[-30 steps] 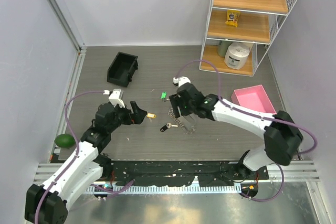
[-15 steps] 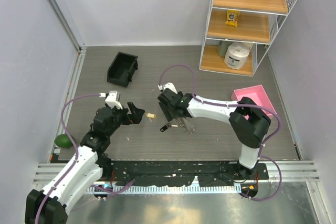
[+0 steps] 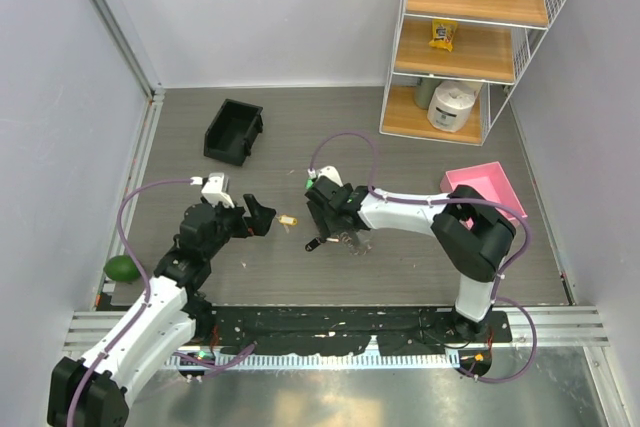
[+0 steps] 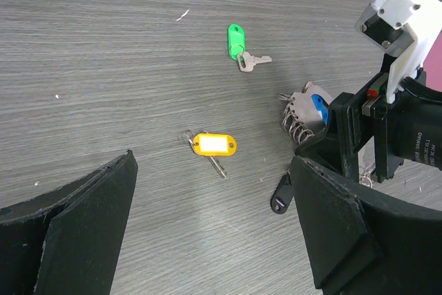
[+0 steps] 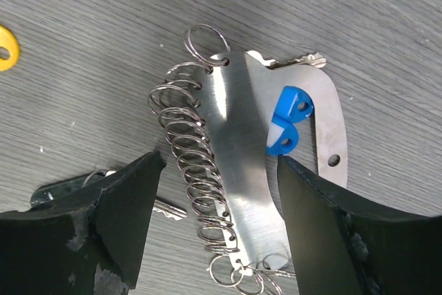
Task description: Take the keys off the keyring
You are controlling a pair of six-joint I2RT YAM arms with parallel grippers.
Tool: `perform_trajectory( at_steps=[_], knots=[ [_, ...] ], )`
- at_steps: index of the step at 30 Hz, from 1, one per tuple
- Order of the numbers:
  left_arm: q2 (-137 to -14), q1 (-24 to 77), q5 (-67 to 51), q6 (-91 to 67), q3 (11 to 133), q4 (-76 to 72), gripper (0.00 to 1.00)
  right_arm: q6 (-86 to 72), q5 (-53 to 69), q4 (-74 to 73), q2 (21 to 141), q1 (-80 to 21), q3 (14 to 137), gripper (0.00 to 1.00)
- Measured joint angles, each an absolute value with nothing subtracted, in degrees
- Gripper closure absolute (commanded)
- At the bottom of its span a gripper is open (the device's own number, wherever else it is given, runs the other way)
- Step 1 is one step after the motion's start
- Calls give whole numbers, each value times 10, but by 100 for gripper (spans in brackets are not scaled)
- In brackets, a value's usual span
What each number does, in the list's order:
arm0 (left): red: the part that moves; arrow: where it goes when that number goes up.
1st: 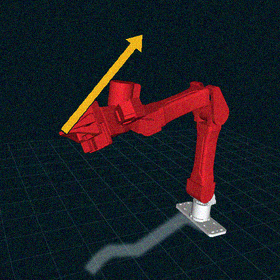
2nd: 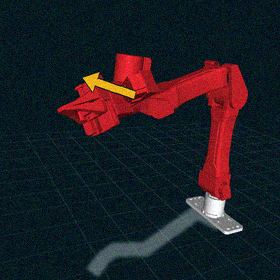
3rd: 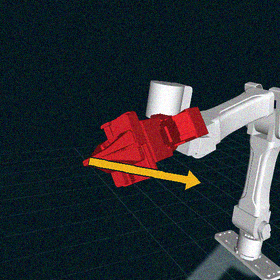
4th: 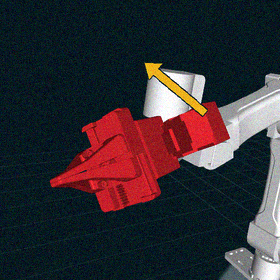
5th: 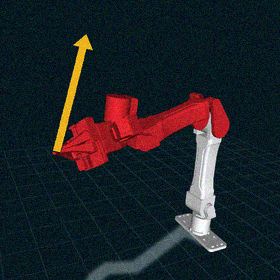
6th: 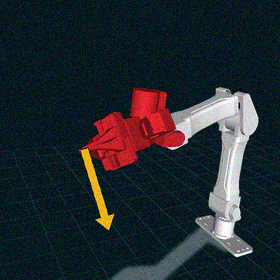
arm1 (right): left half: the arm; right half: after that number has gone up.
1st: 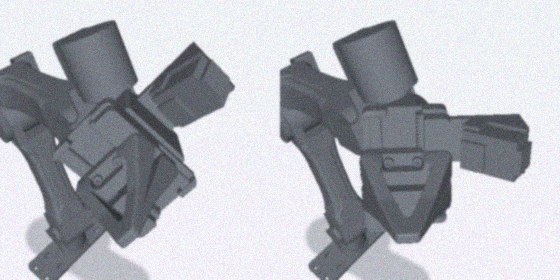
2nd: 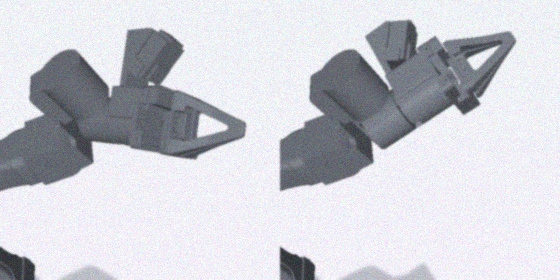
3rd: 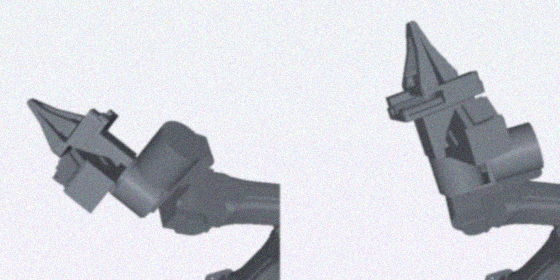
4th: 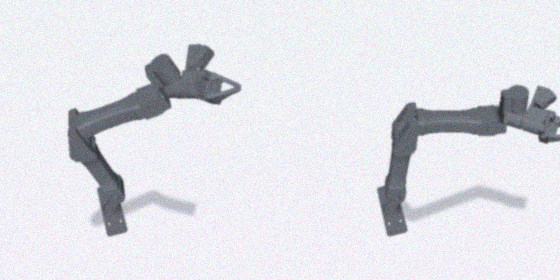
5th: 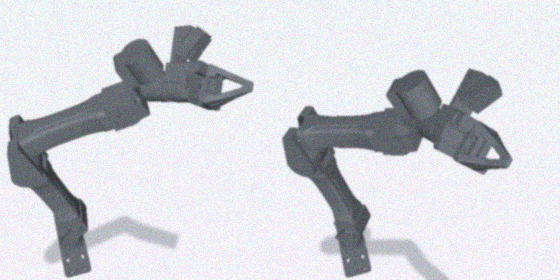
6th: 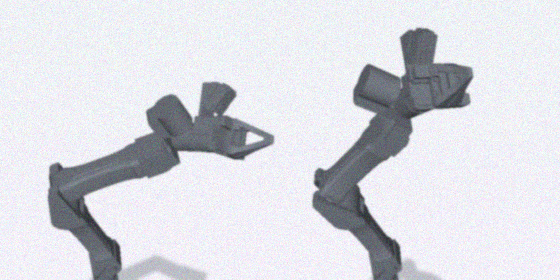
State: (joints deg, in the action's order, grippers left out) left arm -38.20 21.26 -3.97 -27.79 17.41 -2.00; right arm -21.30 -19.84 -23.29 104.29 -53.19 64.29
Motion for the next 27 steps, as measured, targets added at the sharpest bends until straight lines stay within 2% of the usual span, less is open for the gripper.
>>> perform_trajectory(
  at_steps=[12, 16, 17, 19, 23, 27],
  knots=[
    [-385, 213, -34, -278, 174, -21, 0, -232, -118, -143, 1017, -490, 588, 26],
    [-385, 213, -34, -278, 174, -21, 0, -233, -103, -123, 1003, -478, 568, 46],
    [-385, 213, -34, -278, 174, -21, 0, -233, -100, -120, 1002, -477, 564, 55],
    [-385, 213, -34, -278, 174, -21, 1, -234, -95, -116, 1000, -474, 560, 66],
    [-385, 213, -34, -278, 174, -21, 0, -241, -88, -104, 990, -471, 552, 74],
    [-385, 213, -32, -277, 174, -23, 0, -238, -89, -102, 969, -472, 532, 74]
  ],
)
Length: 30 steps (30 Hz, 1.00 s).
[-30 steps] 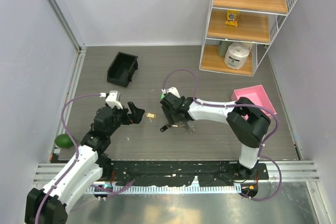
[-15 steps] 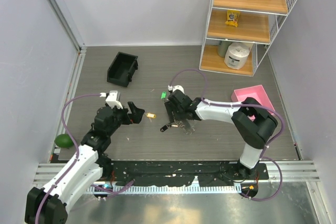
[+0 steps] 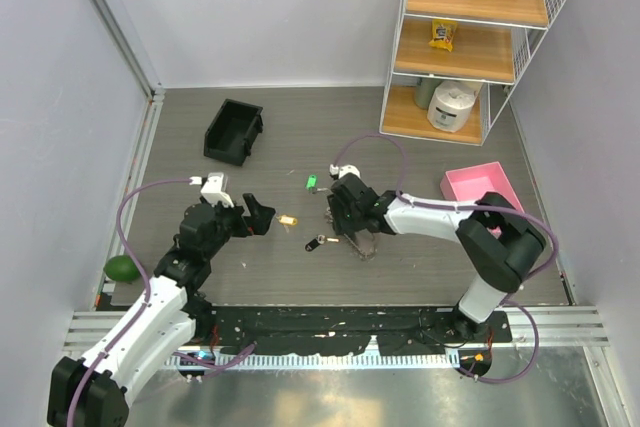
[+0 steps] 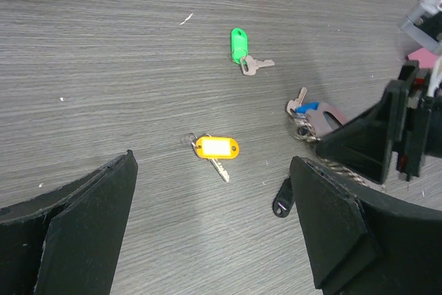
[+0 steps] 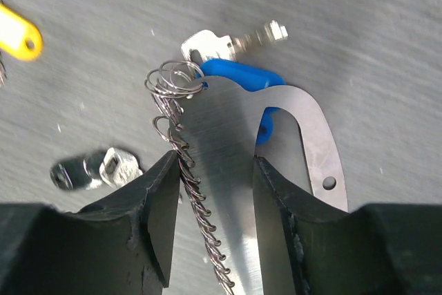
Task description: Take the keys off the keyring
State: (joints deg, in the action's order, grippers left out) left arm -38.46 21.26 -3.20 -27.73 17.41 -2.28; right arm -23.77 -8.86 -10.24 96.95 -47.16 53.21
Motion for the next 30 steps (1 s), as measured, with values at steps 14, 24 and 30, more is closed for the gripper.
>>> perform_trajectory(
  at_steps=[14, 24, 30],
  knots=[
    [-460, 213, -119, -278, 180, -70, 0, -222, 54, -137, 707, -387, 442, 74],
    [-511, 241, -216, -289, 245, -135, 3, -216, 279, -99, 613, -286, 418, 72],
    [-527, 248, -275, -280, 265, -211, 1, -219, 363, -119, 611, -280, 484, 71]
  ],
)
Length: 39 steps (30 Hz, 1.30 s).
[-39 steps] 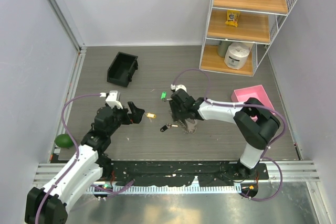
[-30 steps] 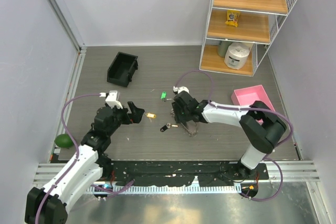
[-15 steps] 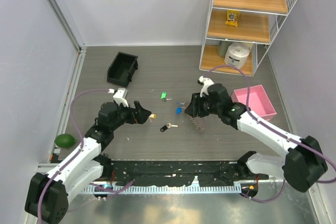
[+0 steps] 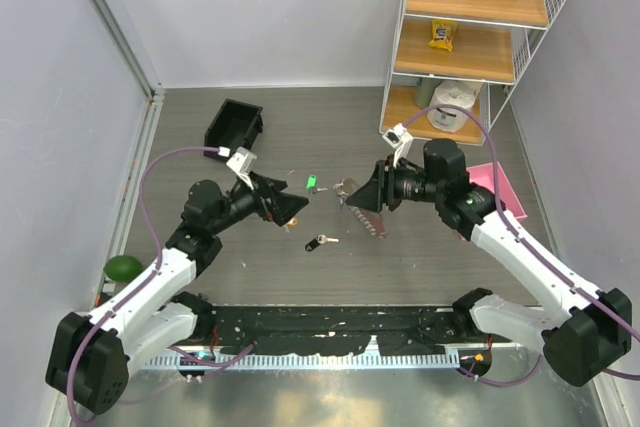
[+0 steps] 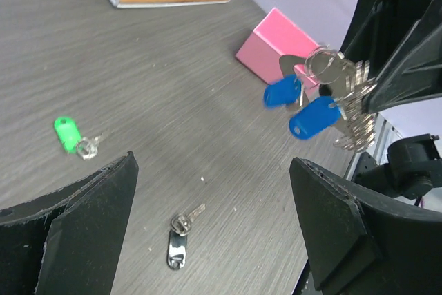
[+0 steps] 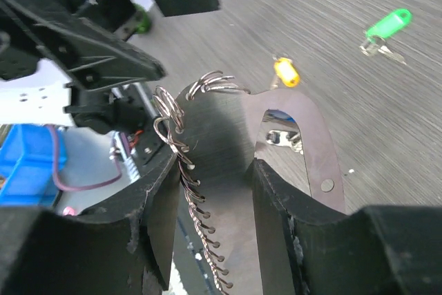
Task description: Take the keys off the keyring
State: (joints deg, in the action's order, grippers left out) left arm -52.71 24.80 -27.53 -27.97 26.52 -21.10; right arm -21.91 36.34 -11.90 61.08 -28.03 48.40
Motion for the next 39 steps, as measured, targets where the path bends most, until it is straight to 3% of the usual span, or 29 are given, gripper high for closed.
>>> perform_trajectory(
  at_steps=[14, 25, 34, 39],
  knots=[
    [-574, 300, -374, -182, 224, -511, 15, -244, 449, -154, 595, -280, 587, 70],
    [-576, 365, -345, -36, 234, -508, 40, -255, 468, -160, 601, -280, 588, 70],
    [-590, 377, -320, 16, 260, -488, 39, -257, 480, -159, 607, -280, 588, 70],
    [-608, 385, -319, 21, 271, -486, 44, -257, 484, -159, 613, -280, 588, 70]
  ],
)
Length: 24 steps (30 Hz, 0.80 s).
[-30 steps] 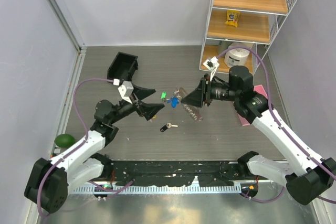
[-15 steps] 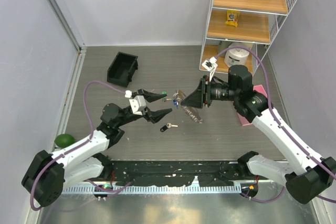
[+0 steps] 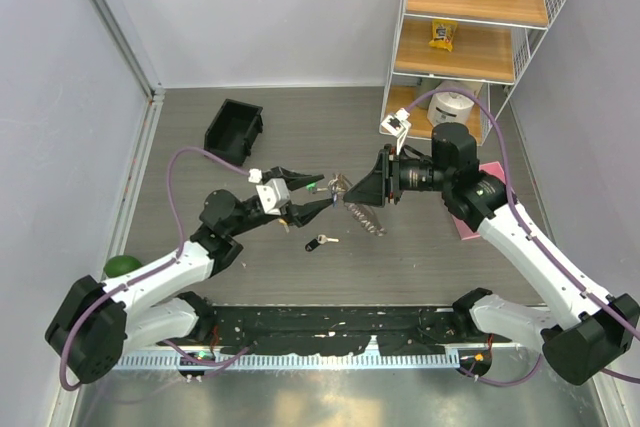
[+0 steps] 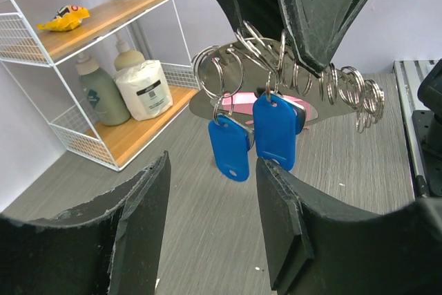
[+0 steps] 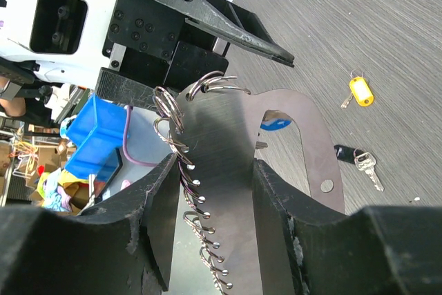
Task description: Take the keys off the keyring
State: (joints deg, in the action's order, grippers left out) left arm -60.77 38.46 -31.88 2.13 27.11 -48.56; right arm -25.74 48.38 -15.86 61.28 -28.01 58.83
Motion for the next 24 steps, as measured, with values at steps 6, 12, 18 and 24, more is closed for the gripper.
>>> perform_trajectory(
  at_steps=[6, 12, 18, 24],
  knots=[
    [-620, 389, -316, 22, 281, -484, 46, -259, 488, -154, 615, -280, 588, 70],
    [-627, 401, -315, 23, 295, -484, 57, -264, 491, -147, 615, -280, 588, 70],
    [-627, 406, -302, 33, 297, -483, 64, -269, 494, -145, 615, -280, 588, 70],
    [-627, 408, -295, 33, 300, -481, 93, -270, 497, -145, 615, -280, 588, 70]
  ],
)
